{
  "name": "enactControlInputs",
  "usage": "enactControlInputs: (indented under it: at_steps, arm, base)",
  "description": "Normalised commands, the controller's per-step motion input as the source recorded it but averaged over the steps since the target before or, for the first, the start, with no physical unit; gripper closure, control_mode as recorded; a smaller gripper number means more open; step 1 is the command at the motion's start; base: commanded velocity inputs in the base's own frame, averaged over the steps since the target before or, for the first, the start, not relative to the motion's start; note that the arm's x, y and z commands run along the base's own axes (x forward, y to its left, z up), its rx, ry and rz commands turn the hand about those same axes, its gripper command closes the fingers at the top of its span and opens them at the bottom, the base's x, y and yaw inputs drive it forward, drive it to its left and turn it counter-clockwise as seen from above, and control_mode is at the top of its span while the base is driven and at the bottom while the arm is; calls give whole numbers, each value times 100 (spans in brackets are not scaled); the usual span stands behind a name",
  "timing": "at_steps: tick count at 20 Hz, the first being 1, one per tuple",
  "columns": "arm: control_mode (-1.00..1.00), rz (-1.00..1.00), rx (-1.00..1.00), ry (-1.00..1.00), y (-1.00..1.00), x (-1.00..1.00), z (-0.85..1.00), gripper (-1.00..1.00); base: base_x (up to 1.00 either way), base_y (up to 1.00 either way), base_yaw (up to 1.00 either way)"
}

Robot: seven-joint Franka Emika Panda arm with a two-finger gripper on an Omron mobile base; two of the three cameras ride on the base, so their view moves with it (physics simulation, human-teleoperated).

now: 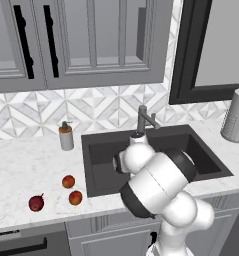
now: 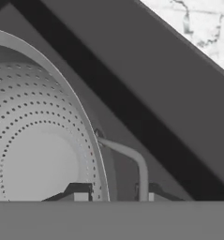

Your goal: Put the colander in the sink, put the pear, apple, apple in the colander, and turn on the sink faucet and pour water over the colander.

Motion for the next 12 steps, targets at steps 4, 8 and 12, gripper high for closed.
enactControlInputs:
  at_steps: [4, 8, 12]
  arm:
    - [-100, -52, -12, 0, 45, 50, -5, 100]
    - [-100, -47, -10, -3, 50, 41, -7, 100]
    - [-100, -45, -13, -11, 50, 39, -4, 100]
  base:
    - [0, 0, 0]
    - [0, 0, 0]
    - [0, 0, 0]
